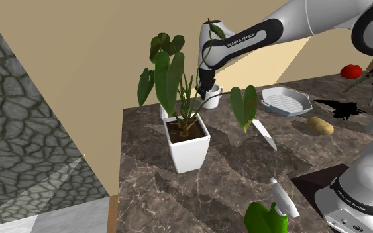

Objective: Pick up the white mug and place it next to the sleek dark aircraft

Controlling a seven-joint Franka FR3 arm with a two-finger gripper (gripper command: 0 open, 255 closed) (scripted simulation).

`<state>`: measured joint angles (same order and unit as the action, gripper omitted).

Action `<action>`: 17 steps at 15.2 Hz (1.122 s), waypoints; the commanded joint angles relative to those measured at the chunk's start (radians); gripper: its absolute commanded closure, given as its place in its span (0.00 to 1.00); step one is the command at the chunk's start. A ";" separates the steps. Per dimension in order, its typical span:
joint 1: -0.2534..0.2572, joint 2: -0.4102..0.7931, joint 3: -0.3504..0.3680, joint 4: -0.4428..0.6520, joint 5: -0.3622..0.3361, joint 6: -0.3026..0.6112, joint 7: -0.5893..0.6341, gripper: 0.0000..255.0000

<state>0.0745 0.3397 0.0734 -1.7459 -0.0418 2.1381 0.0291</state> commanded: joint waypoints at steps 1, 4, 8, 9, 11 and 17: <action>0.000 -0.009 0.001 0.014 0.001 -0.023 0.000 1.00; 0.000 -0.022 0.001 0.036 0.003 -0.058 -0.002 1.00; 0.000 -0.037 0.002 0.069 0.005 -0.106 -0.003 1.00; 0.000 -0.041 0.002 0.078 0.005 -0.119 -0.004 1.00; 0.000 -0.046 0.002 0.097 0.006 -0.143 -0.004 1.00; 0.000 -0.059 0.003 0.160 0.008 -0.219 -0.006 1.00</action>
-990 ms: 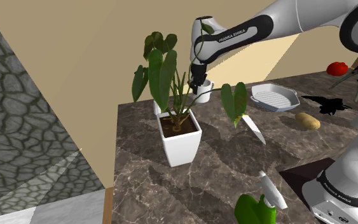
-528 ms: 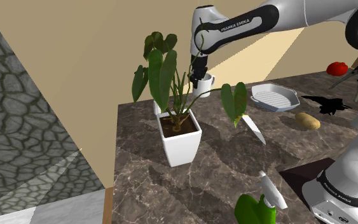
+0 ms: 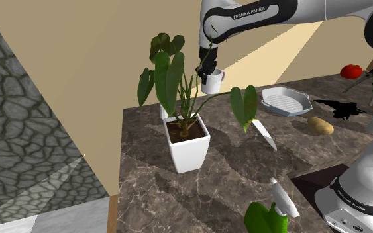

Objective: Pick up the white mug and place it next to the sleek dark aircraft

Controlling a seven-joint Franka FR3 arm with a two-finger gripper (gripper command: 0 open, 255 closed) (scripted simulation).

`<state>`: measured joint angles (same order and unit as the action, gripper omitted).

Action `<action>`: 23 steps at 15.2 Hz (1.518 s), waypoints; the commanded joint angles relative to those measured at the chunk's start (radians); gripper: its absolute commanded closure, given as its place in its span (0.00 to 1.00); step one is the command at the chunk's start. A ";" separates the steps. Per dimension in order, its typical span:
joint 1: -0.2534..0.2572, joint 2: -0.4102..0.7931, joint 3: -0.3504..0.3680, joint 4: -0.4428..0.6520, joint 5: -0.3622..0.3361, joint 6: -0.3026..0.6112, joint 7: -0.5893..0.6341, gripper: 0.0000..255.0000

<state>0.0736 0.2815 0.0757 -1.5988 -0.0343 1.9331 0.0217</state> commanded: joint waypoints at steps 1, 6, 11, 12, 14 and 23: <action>0.001 -0.003 0.001 0.024 0.000 -0.027 0.001 1.00; 0.002 -0.006 0.001 0.087 0.001 -0.093 0.000 1.00; -0.024 -0.124 -0.010 -0.053 0.014 -0.071 -0.038 1.00; -0.032 -0.162 -0.015 -0.101 0.018 -0.059 -0.051 1.00; -0.047 -0.233 -0.026 -0.193 0.024 -0.039 -0.078 1.00; -0.108 -0.528 -0.097 -0.525 0.029 -0.001 -0.210 1.00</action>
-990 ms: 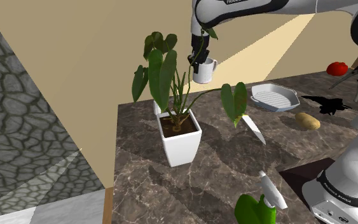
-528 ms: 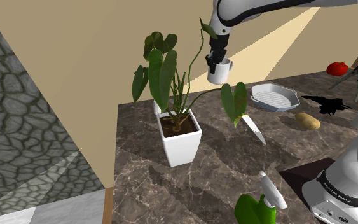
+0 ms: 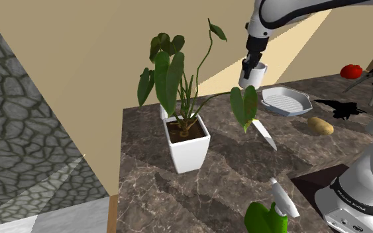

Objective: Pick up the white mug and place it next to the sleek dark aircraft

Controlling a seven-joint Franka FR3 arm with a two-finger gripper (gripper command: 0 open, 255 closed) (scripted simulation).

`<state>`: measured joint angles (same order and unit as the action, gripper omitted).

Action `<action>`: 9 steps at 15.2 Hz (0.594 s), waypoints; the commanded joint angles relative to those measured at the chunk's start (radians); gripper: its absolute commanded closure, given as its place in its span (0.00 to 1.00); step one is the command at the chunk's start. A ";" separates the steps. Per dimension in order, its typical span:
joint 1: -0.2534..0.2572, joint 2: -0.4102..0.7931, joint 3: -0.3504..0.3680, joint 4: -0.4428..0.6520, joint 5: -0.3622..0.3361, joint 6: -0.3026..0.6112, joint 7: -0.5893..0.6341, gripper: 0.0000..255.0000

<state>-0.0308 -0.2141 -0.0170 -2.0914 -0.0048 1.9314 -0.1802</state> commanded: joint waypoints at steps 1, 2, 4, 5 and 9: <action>-0.010 -0.064 -0.014 -0.063 -0.003 0.000 -0.024 1.00; -0.017 -0.094 -0.024 -0.092 -0.007 -0.001 -0.039 1.00; -0.031 -0.154 -0.046 -0.147 -0.016 -0.006 -0.070 1.00; -0.039 -0.184 -0.057 -0.173 -0.021 -0.009 -0.086 1.00; -0.073 -0.298 -0.105 -0.266 -0.049 -0.030 -0.151 1.00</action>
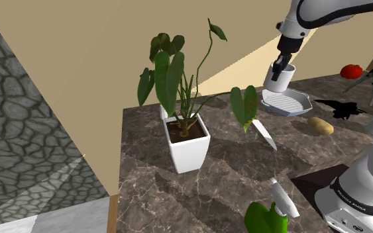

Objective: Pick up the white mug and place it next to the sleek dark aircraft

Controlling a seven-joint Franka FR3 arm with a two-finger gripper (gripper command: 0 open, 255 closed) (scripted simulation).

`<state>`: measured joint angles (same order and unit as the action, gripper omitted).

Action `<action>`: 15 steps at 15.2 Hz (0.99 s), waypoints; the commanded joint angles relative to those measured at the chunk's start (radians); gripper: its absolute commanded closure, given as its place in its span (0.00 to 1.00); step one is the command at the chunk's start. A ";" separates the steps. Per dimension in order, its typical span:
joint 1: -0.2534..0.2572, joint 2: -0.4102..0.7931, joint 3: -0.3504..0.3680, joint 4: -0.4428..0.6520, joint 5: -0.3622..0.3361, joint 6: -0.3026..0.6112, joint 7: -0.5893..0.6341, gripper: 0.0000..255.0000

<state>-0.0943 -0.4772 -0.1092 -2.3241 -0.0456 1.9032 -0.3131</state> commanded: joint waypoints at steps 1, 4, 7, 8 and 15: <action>-0.019 -0.062 -0.026 -0.053 -0.017 -0.008 -0.035 1.00; -0.050 -0.142 -0.066 -0.107 -0.047 -0.032 -0.088 1.00; -0.085 -0.216 -0.110 -0.150 -0.083 -0.059 -0.144 1.00; -0.097 -0.239 -0.126 -0.162 -0.096 -0.069 -0.163 1.00; -0.190 -0.373 -0.244 -0.213 -0.197 -0.140 -0.310 1.00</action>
<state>-0.2697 -0.8351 -0.3326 -2.5330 -0.2251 1.7715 -0.5974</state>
